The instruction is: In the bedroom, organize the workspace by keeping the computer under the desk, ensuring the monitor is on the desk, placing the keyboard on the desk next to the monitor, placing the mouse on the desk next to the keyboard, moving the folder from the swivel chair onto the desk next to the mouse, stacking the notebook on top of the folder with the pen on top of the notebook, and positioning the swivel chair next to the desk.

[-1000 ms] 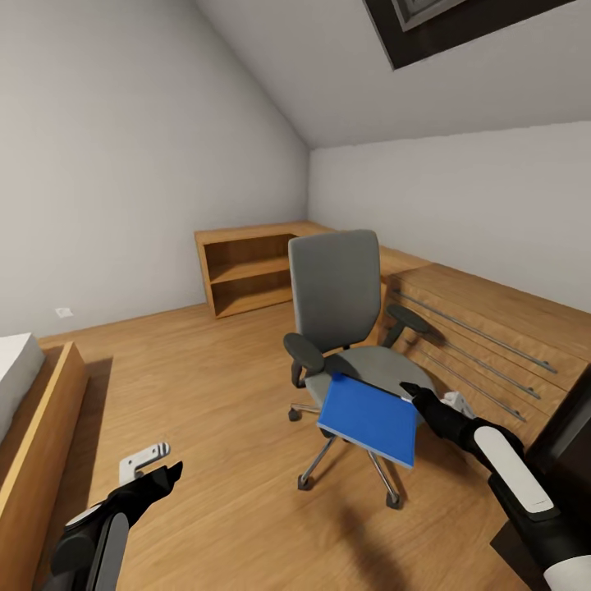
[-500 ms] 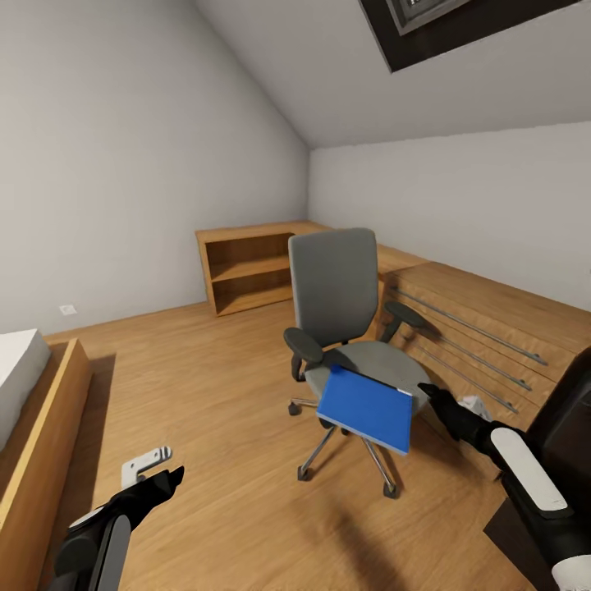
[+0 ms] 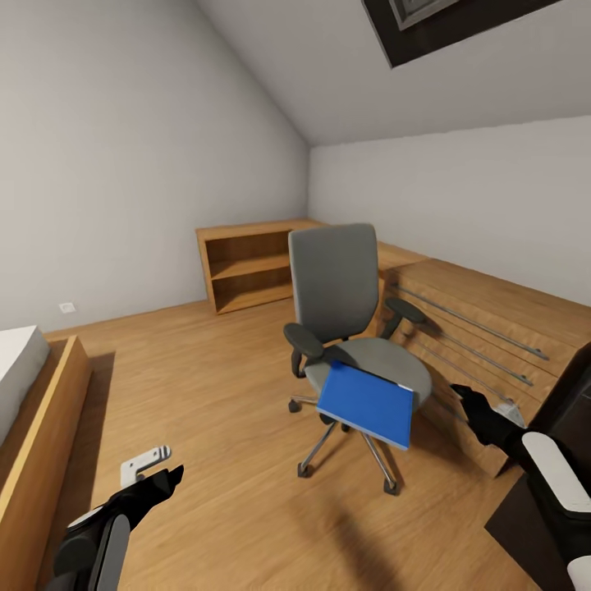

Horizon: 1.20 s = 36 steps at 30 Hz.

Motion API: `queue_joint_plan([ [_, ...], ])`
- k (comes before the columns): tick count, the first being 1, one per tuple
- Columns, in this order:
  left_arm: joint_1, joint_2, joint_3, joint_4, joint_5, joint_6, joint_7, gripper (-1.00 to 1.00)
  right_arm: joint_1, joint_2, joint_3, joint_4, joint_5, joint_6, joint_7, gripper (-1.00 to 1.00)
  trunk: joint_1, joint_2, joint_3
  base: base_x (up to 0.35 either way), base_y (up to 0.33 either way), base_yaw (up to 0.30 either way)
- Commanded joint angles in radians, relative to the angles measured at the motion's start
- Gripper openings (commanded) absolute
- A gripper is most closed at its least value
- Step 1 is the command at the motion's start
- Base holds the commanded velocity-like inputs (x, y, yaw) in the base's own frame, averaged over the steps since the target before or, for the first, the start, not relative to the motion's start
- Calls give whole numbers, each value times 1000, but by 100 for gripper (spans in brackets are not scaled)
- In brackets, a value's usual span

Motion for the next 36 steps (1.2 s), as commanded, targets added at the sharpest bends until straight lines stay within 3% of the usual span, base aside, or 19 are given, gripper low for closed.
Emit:
queue_joint_plan([
  [1,-1,-1,2,-1,10,5,5,100,-1,0,-3,-1,-8,3,-7,100,4,-8,-4,0,0,0],
  [16,-1,-4,0,-1,11,5,5,100,-1,4,-6,95,-3,-4,17,100,61,-113,-51,0,0,0],
  [23,-1,-4,0,-1,11,5,5,100,-1,5,-2,101,20,-1,130,100,69,-127,-57,0,0,0],
  [26,-1,-4,0,-1,12,5,5,100,-1,5,-3,105,26,6,280,100,69,-127,-57,0,0,0],
  [28,-1,-4,0,-1,12,5,4,100,0,4,-3,106,26,19,327,100,69,-127,-57,0,0,0],
  [36,-1,-4,-1,-1,10,5,4,100,5,0,-4,106,33,80,429,100,69,-127,-57,0,0,0],
])
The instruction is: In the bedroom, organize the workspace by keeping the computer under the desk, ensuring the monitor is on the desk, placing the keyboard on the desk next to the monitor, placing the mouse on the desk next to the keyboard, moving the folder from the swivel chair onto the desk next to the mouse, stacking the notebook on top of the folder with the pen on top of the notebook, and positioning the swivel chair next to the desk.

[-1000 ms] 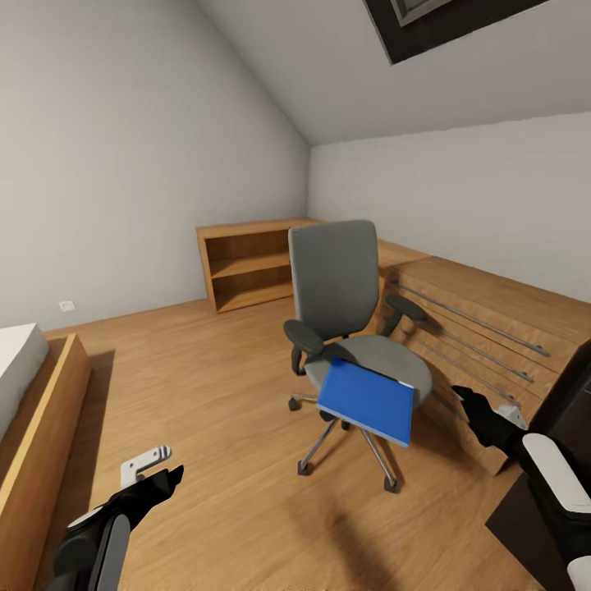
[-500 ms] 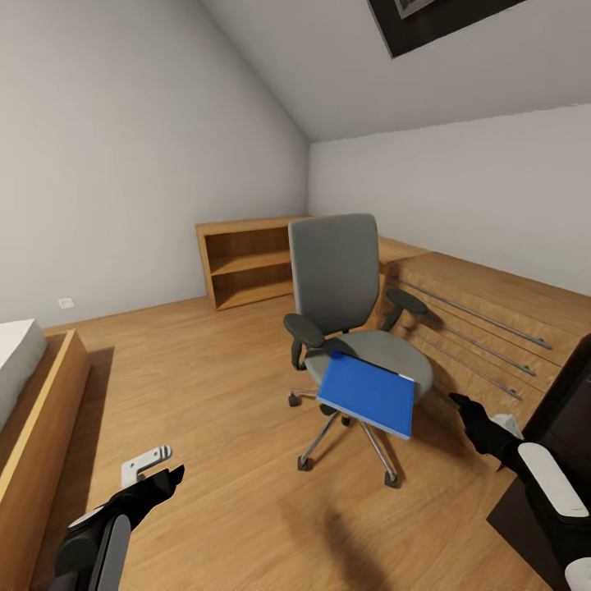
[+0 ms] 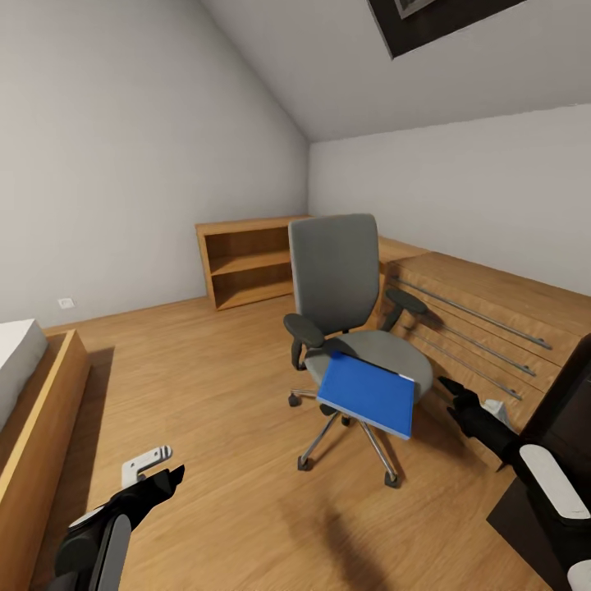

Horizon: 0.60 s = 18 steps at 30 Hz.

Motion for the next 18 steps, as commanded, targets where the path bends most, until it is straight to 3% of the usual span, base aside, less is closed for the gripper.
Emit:
queue_joint_plan([
  [1,-1,-1,1,-1,10,6,5,100,0,-2,-2,1,-1,9,18,100,0,0,-1,0,0,0],
  [10,-1,-1,-1,-1,10,5,5,100,0,-15,-6,0,1,18,44,100,27,-49,-23,0,0,0],
  [15,-1,-11,-30,27,10,5,2,100,1,14,9,10,-26,46,72,100,27,-49,-23,0,0,0],
  [18,-1,-19,-37,10,12,8,0,100,1,28,8,-5,-9,51,78,100,38,-70,-32,0,0,0],
])
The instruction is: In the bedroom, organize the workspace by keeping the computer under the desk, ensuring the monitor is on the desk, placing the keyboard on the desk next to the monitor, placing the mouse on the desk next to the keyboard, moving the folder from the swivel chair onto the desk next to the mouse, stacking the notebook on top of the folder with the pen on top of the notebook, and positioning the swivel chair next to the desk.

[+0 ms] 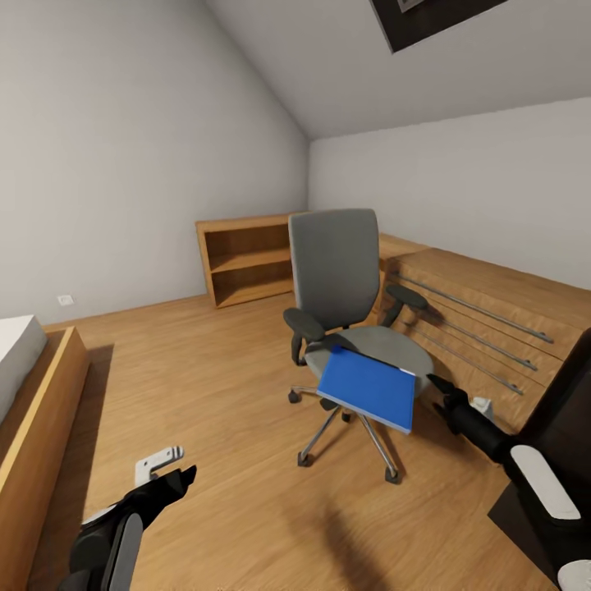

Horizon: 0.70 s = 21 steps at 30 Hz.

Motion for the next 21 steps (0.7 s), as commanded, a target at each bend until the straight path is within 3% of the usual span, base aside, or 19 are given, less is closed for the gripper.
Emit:
queue_joint_plan([
  [1,-1,-5,4,-7,11,6,4,100,-1,2,-2,-3,3,0,-4,100,4,-8,-4,0,0,0],
  [21,-1,-17,13,-31,12,7,6,100,0,9,-5,-9,25,-42,-26,100,80,-148,-67,0,0,0],
])
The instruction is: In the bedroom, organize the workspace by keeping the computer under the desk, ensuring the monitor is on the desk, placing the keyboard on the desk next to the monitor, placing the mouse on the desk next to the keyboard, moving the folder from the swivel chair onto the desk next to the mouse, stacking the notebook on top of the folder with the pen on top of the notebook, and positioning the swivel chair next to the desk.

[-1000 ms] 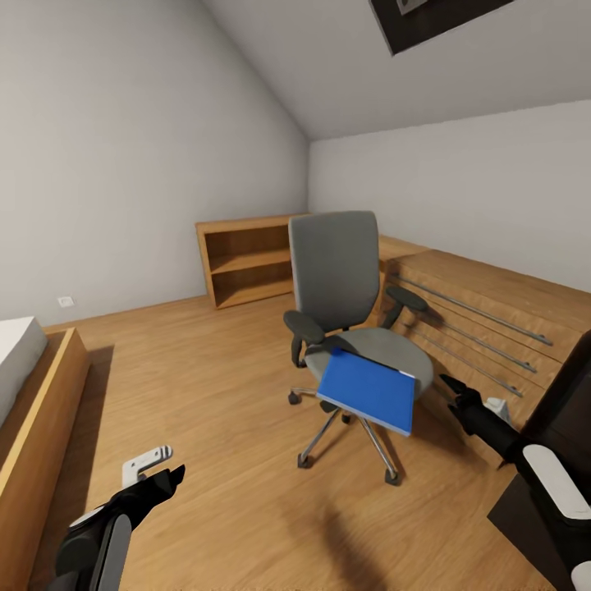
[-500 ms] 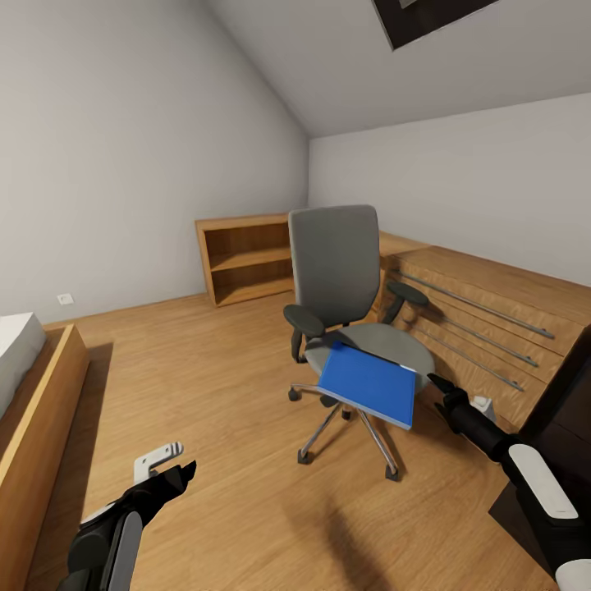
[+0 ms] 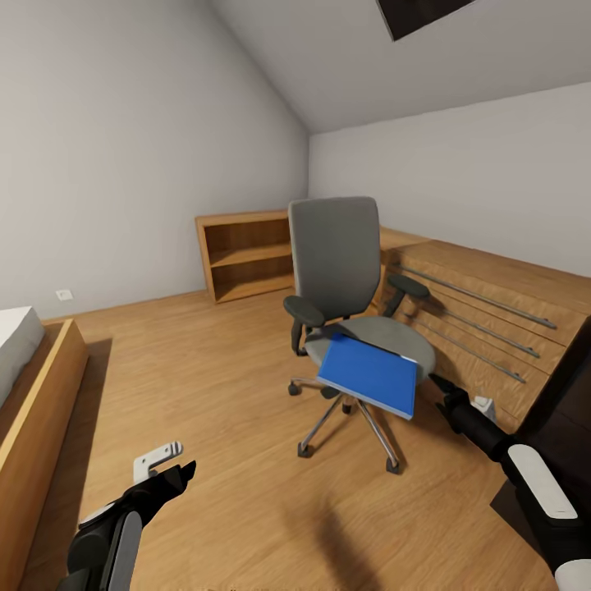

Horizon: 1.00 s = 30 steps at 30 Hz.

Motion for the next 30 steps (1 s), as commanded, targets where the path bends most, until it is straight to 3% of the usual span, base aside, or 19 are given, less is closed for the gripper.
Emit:
queue_joint_plan([
  [1,-1,-1,2,-1,10,5,4,100,-1,0,-2,0,-3,6,2,100,4,-8,-4,0,0,0],
  [12,-1,-1,2,-1,10,5,4,100,-1,-1,-6,1,-7,7,1,100,46,-85,-39,0,0,0],
  [17,-1,-1,1,10,9,4,5,100,-1,-4,-18,1,-30,24,1,100,48,-86,-58,0,0,0],
  [25,-1,-1,0,26,9,3,5,100,-1,-11,-61,-1,-75,68,1,100,48,-86,-58,0,0,0],
  [26,-1,-1,0,27,9,3,5,100,-1,-12,-67,-2,-100,106,1,100,48,-86,-58,0,0,0],
  [30,-1,-1,0,28,9,2,5,100,-1,-14,-80,-4,-105,120,2,100,48,-86,-58,0,0,0],
])
